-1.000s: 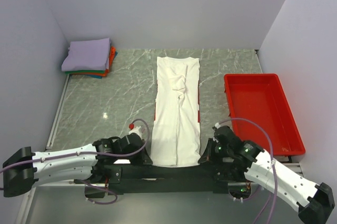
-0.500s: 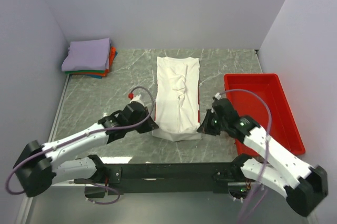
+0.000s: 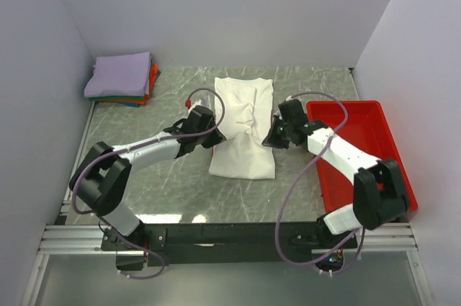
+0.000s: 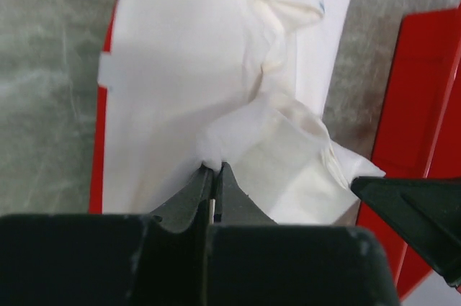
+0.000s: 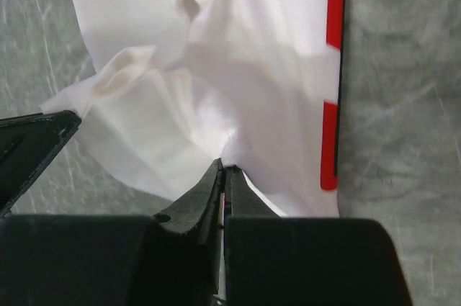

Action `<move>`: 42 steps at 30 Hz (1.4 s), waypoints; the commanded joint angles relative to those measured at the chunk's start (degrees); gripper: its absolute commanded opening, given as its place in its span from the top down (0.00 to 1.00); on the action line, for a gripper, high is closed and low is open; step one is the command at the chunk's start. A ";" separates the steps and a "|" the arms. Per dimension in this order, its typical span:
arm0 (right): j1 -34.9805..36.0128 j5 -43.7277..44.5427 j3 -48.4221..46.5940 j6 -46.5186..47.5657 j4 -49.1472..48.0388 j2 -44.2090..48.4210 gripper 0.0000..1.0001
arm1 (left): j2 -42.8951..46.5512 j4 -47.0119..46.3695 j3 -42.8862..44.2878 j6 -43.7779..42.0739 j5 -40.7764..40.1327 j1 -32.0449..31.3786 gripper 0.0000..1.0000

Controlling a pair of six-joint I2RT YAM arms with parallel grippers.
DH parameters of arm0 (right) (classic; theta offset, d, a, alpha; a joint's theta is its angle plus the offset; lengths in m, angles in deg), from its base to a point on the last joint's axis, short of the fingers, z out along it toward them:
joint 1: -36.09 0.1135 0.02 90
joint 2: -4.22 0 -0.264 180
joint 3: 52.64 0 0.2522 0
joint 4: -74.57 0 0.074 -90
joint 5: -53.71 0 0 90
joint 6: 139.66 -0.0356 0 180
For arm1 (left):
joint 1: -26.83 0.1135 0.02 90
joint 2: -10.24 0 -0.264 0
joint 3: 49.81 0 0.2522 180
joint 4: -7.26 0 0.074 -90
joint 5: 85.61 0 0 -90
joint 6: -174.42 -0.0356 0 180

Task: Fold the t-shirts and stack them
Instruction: Fold the tshirt

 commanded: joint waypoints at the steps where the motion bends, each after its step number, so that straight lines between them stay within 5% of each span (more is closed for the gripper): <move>1: -1.81 0.70 -5.07 0.94 -3.93 -4.31 1.00 | -3.05 -2.76 4.57 -0.43 -0.10 2.81 0.99; 11: -4.98 -0.45 -13.06 0.50 -4.46 -15.22 1.00 | -12.72 -0.30 14.51 -2.63 2.37 7.47 1.00; 42: -13.86 -5.81 -15.89 -1.43 -10.08 -21.46 1.00 | -22.75 1.81 24.53 -8.60 10.81 13.71 0.99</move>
